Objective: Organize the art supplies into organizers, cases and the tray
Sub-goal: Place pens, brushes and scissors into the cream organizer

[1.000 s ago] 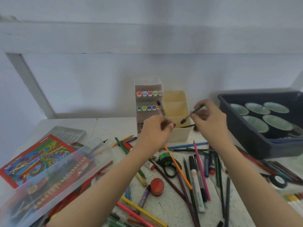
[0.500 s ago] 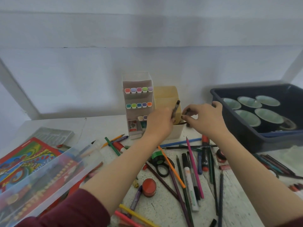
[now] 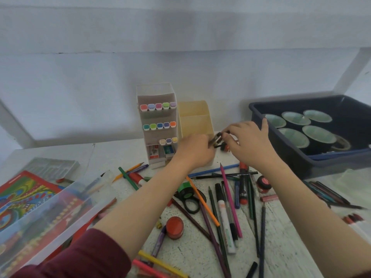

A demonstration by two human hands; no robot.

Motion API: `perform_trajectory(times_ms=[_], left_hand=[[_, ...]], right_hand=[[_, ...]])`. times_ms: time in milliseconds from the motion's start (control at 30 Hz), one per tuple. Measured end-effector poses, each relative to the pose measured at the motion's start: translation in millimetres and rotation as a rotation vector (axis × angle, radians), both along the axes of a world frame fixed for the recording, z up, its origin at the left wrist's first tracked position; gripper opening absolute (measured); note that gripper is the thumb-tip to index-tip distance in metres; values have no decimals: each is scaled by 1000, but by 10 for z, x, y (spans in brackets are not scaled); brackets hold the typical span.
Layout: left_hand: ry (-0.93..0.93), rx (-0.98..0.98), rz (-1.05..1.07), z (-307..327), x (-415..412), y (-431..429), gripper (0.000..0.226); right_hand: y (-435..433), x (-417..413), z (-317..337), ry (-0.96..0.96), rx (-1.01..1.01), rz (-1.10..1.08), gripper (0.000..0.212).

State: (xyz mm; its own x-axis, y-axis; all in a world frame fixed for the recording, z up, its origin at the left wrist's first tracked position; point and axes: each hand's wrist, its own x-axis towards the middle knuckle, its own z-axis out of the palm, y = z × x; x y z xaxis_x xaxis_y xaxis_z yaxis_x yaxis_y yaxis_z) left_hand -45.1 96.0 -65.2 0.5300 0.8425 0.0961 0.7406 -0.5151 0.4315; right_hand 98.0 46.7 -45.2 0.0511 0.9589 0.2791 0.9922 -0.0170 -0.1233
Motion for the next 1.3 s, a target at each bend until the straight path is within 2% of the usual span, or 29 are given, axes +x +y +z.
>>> perform_trajectory(times_ms=[67, 133, 200, 267, 333, 433, 500, 567, 667, 967, 1100, 1300], left_hand=[[-84, -13, -6, -20, -8, -14, 16], [-163, -39, -13, -12, -25, -26, 23], [-189, -62, -23, 11, -53, -32, 29], [-191, -71, -40, 27, -88, -40, 30], [-186, -72, -46, 42, -124, -52, 32], [-183, -54, -22, 30, -163, -67, 36], [-182, -38, -16, 18, -182, -91, 36], [-173, -27, -13, -6, -199, -115, 36], [-166, -31, -4, -42, -231, -138, 34], [-147, -18, -24, -54, -323, -169, 38], [-126, 27, -25, -39, -355, -194, 38], [-99, 63, -16, -39, -390, -227, 38]], right_hand=[[-39, 18, -27, 40, 98, 26, 34], [-125, 30, -51, 206, 351, 50, 34], [-260, 47, -86, 389, 584, 63, 22], [-389, 99, -178, 452, 619, 54, 7], [-476, 196, -305, 434, 509, 3, 7], [-559, 360, -477, 298, 189, -52, 11], [-609, 416, -544, 181, -13, -30, 16], [-660, 434, -578, 116, -115, 2, 20], [-742, 415, -550, 119, -131, 5, 13], [-917, 306, -434, 142, -83, 81, 13], [-1033, 181, -368, 144, -191, 141, 8], [-1214, -24, -408, 155, -285, 177, 14]])
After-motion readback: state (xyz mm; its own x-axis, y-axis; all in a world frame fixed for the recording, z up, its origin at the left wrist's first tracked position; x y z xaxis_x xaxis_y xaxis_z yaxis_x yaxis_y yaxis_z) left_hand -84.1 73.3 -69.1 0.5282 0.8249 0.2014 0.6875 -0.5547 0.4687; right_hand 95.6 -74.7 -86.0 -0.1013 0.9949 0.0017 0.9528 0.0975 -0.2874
